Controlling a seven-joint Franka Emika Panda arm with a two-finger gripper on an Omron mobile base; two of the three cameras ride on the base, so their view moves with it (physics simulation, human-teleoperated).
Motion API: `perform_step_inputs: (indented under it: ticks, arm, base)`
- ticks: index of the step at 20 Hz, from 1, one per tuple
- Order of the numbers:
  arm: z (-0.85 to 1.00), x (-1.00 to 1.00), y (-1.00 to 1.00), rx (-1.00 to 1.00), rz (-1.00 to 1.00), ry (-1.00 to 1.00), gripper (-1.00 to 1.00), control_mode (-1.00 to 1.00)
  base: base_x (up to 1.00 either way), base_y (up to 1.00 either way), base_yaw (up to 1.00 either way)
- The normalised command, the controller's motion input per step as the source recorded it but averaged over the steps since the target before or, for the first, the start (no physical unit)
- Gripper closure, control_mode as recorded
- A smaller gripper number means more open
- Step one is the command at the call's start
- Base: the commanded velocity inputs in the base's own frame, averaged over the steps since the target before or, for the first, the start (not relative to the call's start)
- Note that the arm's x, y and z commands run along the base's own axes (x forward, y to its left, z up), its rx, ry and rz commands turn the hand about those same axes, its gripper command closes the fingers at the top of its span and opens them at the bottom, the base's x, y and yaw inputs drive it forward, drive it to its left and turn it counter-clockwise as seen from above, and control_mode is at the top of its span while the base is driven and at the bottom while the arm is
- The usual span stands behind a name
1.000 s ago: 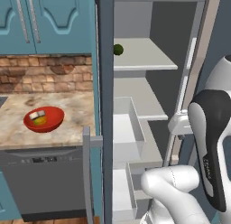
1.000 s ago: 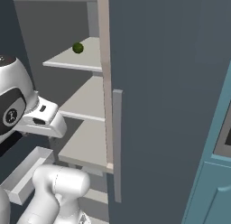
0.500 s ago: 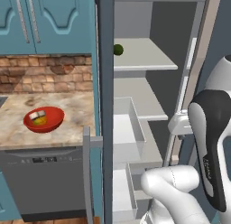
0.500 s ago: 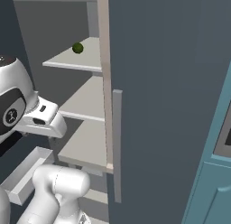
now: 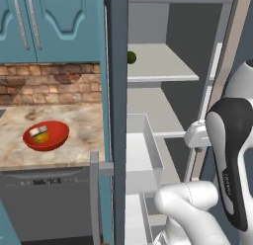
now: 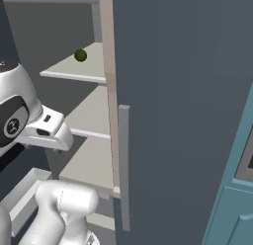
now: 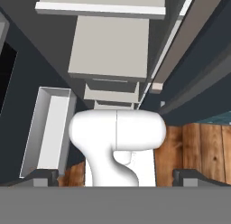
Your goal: Take the steak, mango, and lime from the freezer and place them in the bowl on the counter.
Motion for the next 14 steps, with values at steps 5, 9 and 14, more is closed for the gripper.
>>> perform_step_inputs:
  ticks: [5,9,14]
  arm:
    - [0.12,0.01,0.00,0.02,0.03,-0.09,-1.00,-1.00]
    - [0.47,-0.01,0.03,0.00,0.15,-0.33,-1.00,-1.00]
    - [0.65,0.04,0.03,0.00,0.14,-0.32,-1.00,-1.00]
  base:
    - [0.01,0.00,0.00]
    - [0.00,0.00,0.00]
    - [0.00,0.00,0.00]
